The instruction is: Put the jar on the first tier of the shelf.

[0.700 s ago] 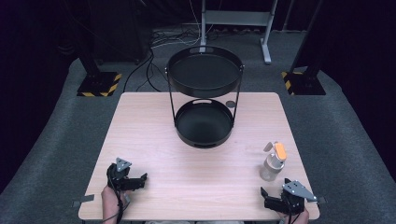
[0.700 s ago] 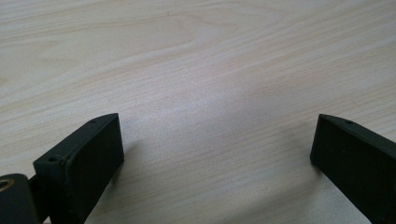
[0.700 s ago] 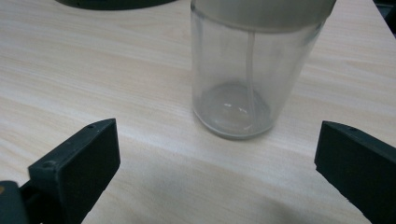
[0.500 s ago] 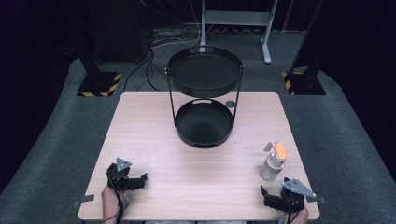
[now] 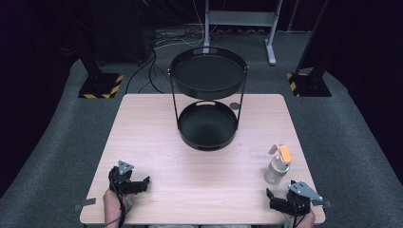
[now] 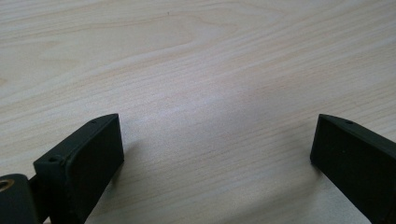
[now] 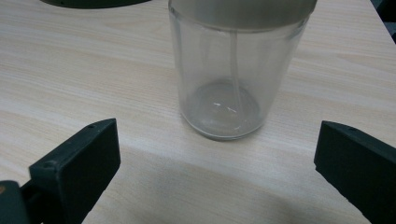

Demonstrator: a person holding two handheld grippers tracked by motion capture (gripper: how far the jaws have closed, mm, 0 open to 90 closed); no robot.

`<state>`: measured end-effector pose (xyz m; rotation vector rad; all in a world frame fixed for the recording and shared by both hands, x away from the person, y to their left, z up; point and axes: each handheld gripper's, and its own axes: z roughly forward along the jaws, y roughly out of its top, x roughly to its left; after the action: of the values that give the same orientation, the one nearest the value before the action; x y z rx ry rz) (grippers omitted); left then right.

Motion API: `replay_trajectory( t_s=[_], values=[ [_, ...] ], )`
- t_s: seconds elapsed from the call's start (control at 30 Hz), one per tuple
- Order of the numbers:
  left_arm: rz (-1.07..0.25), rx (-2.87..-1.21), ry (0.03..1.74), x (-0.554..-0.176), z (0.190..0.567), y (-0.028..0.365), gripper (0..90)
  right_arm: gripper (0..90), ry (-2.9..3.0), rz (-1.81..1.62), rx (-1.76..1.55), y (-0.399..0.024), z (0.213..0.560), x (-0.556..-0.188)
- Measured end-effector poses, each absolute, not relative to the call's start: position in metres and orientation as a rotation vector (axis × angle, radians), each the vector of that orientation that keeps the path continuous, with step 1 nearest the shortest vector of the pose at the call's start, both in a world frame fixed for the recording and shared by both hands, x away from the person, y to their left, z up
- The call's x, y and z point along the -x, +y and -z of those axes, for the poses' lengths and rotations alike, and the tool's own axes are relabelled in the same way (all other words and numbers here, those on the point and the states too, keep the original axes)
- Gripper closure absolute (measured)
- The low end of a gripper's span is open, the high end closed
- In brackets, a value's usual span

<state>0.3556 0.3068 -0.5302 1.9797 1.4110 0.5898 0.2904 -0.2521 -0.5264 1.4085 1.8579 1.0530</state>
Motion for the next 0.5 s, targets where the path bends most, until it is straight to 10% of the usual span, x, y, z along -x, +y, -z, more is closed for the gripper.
replay_trajectory(
  t_s=[0.5],
  values=[
    [-0.59, -1.98, 1.411, -0.356, 0.53, 0.307, 2.0, 0.0, 1.845, -1.079, -1.364, -0.25, 0.519, -0.304]
  ],
)
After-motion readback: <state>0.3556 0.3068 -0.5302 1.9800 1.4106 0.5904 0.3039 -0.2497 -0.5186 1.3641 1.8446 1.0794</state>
